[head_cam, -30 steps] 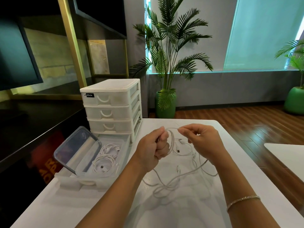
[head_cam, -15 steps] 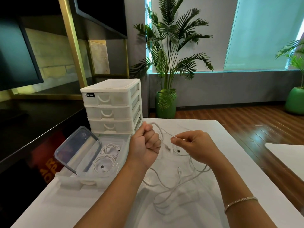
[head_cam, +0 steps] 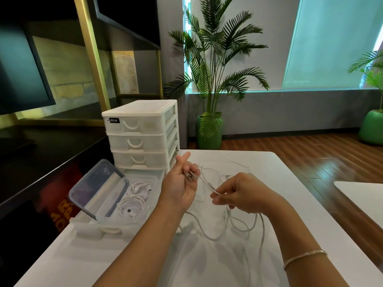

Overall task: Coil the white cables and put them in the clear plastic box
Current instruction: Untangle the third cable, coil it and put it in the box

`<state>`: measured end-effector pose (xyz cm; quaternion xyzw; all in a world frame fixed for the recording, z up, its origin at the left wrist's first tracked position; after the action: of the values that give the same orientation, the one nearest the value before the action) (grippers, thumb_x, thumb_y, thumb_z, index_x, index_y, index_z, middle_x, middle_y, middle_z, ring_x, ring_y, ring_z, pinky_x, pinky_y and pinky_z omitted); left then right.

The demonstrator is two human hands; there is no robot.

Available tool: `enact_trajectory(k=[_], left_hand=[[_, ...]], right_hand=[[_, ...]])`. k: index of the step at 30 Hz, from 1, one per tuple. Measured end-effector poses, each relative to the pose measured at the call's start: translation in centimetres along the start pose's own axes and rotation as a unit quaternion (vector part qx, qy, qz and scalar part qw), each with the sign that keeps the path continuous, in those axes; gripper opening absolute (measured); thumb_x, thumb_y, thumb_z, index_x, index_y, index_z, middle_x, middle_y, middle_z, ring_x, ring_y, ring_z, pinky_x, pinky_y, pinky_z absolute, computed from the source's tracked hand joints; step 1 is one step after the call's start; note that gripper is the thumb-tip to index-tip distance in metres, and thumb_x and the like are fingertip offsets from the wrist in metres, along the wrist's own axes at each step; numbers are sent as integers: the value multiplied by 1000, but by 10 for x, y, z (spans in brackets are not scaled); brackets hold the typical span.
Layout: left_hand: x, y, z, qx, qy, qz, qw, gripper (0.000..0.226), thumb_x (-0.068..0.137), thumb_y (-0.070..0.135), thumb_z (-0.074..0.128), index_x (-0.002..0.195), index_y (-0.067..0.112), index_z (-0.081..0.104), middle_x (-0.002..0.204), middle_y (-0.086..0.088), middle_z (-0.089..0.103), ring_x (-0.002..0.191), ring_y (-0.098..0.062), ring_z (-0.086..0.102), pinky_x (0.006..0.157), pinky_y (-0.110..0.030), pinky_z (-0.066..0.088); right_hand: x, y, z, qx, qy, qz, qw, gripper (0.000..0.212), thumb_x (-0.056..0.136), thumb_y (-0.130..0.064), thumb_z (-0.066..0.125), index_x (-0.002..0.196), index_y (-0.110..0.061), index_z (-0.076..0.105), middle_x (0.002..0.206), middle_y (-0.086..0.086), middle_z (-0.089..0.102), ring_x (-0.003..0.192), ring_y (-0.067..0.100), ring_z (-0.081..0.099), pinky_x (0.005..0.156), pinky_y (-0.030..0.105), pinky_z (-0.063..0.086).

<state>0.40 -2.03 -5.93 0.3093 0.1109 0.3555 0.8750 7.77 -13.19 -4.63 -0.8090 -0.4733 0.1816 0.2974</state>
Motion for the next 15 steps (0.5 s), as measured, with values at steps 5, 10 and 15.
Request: enact_trajectory(k=[5,10,15], left_hand=[[-9,-1,7,309,-4,49,950,39,100,33,31,103,7,60,50,7,61,83,-14,67,108,-45,38],[-15,-8,20,551,-72,143,819,49,99,32,31,146,20,26,71,3,64,81,-10,63,87,-21,49],[-15,-17,21,669,-113,154,718,50,98,35,31,146,22,26,84,7,59,75,-5,58,71,-8,46]], right_hand=[[-3,-5,-3,-8,-2,-15,1000,14,79,-27,71,91,-20,76,85,-1,73,66,9,62,70,24,54],[-6,-11,-4,-24,3,-22,999,13,81,-26,68,88,-16,73,77,-3,67,67,8,58,71,24,50],[-7,-9,-13,-15,55,-18,998,10,82,-26,67,74,-20,67,70,-7,61,69,9,54,63,19,44]])
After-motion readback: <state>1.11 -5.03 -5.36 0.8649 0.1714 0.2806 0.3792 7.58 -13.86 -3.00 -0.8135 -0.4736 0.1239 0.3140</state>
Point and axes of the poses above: each hand's wrist, its own x-axis towards the middle knuckle, its own z-axis out of the palm, y = z × x, the point moved 6 cm from there along x, towards the middle knuckle
